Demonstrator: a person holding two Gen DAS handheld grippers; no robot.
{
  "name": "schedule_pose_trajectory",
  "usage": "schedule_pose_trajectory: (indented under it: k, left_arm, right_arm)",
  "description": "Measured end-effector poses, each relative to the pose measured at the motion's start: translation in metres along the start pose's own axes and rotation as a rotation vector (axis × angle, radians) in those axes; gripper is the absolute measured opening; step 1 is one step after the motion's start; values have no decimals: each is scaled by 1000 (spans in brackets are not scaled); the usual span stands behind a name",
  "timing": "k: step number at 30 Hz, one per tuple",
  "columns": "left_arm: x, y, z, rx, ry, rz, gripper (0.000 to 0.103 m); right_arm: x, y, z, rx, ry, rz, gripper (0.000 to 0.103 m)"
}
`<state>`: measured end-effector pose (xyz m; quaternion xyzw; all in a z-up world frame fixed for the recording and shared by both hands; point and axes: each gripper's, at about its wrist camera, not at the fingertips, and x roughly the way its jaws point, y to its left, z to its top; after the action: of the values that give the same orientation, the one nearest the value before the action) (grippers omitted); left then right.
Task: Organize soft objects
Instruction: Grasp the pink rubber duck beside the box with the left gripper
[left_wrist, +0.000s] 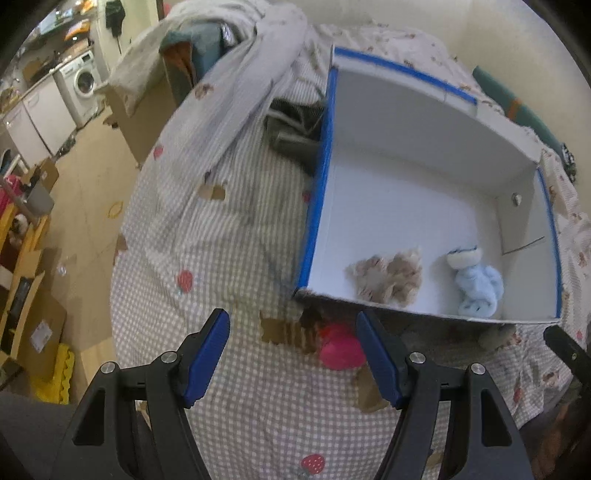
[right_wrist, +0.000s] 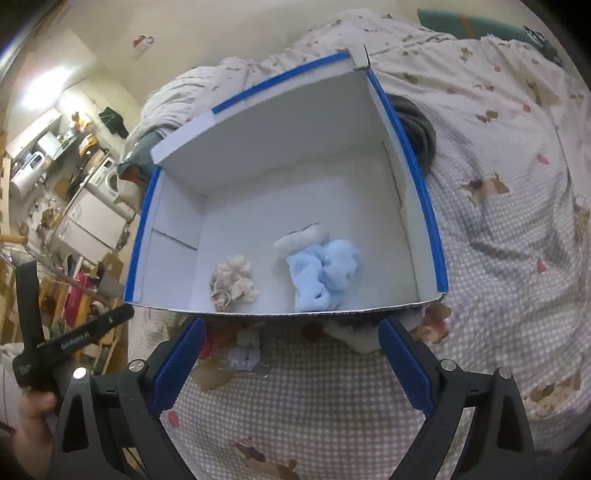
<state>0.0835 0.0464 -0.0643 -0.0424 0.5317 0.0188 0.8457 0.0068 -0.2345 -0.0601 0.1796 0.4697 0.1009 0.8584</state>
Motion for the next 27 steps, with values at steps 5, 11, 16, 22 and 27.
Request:
schedule_pose_trajectory:
  k: [5, 11, 16, 22, 27]
  left_arm:
    - [32, -6, -5, -17, 135, -61, 68]
    - [68, -28, -7, 13, 215, -62, 68]
    - [79, -29, -15, 32, 241, -37, 69]
    - [83, -34, -20, 37, 271, -98, 45]
    - [81, -36, -21, 60, 271, -101, 41]
  right_arm:
    - [15, 3, 1, -1, 43, -16, 101]
    - [29, 8, 0, -9, 75, -40, 101]
    - [31, -8, 0, 43, 95, -58, 101]
    - [33, -23, -2, 84, 115, -89, 101]
    - [39, -18, 0, 75, 124, -87, 101]
